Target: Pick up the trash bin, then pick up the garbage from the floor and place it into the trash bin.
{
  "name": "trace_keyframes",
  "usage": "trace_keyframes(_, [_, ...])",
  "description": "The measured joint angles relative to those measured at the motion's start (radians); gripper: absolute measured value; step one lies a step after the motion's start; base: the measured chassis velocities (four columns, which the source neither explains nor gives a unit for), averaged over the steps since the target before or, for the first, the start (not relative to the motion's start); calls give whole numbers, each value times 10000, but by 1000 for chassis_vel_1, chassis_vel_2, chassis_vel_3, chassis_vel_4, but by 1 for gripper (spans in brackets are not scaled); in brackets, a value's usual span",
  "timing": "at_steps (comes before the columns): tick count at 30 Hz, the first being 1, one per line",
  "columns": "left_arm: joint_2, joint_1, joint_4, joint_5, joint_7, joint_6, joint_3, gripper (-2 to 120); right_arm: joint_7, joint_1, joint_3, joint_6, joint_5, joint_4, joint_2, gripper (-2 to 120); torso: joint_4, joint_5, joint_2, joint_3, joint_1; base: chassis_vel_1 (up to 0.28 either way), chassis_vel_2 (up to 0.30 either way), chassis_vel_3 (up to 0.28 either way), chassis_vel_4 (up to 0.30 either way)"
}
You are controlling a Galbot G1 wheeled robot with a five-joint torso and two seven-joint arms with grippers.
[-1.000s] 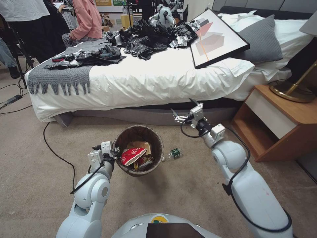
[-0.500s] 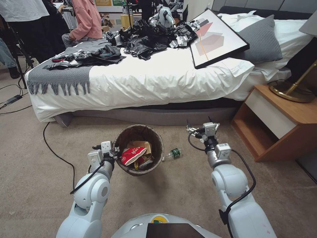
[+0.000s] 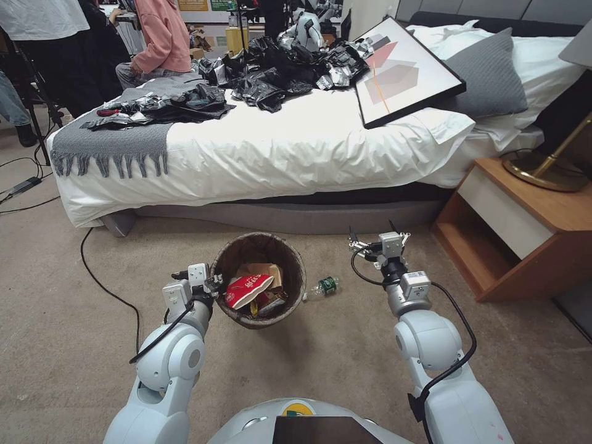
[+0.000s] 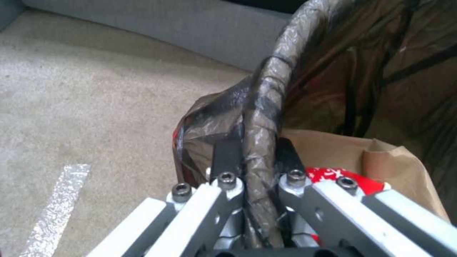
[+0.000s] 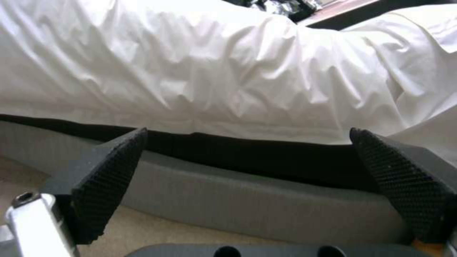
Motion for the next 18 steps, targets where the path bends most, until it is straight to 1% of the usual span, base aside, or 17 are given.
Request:
trace_keyframes(7, [0, -4, 0, -22, 7, 0, -1, 2, -145, 246, 126, -103, 77, -233, -289, 100, -1, 1, 0, 0, 0, 0, 0, 0, 0])
trace_keyframes(9, [12, -8, 6, -24, 10, 0, -5, 2, -379, 542, 150, -490, 168, -471, -506, 100, -2, 2, 0, 0, 0, 0, 0, 0, 0])
trace_keyframes(10, [16, -7, 8, -24, 10, 0, -8, 2, -725, 806, 184, -826, 198, -675, -713, 100, 0, 3, 0, 1, 0, 0, 0, 0, 0])
trace_keyframes(11, [16, -7, 8, -24, 10, 0, -8, 2, -725, 806, 184, -826, 198, -675, -713, 100, 0, 3, 0, 1, 0, 0, 0, 0, 0])
trace_keyframes(12, [18, 3, 4, -25, 10, 0, -9, 2, -1423, 1166, 249, -1257, 181, -977, -1048, 100, 1, 2, 0, 1, 0, 0, 0, 0, 0])
trace_keyframes(13, [22, 21, -18, -27, 11, 0, -16, 2, -2677, 1712, 273, -1730, -76, -1570, -1611, 100, -1, 4, 0, 2, 0, 0, 0, 0, 0])
trace_keyframes(14, [25, 30, -33, -28, 10, 0, -27, 2, -3206, 1929, 260, -1783, -280, -1840, -1846, 100, -1, 4, 0, 2, 0, 0, 0, 0, 0])
trace_keyframes(15, [25, 30, -33, -28, 10, 0, -27, 2, -3206, 1929, 260, -1783, -280, -1840, -1846, 100, -1, 4, 0, 2, 0, 0, 0, 0, 0])
trace_keyframes(16, [27, 55, -63, -28, 10, 0, -34, 2, -4643, 2496, 80, -1714, -897, -2577, -2328, 100, -2, 2, 0, 2, 0, 0, 0, 0, 0])
trace_keyframes(17, [27, 65, -73, -29, 11, 0, -34, 2, -5284, 2856, -158, -1571, -1305, -3052, -2537, 100, 0, 3, 0, 2, 0, 0, 0, 0, 0])
trace_keyframes(18, [23, 73, -78, -29, 10, 0, -33, 2, -5706, 3231, -432, -1401, -1604, -3561, -2653, 100, -1, 2, 0, 2, 1, 0, 0, 0, 0])
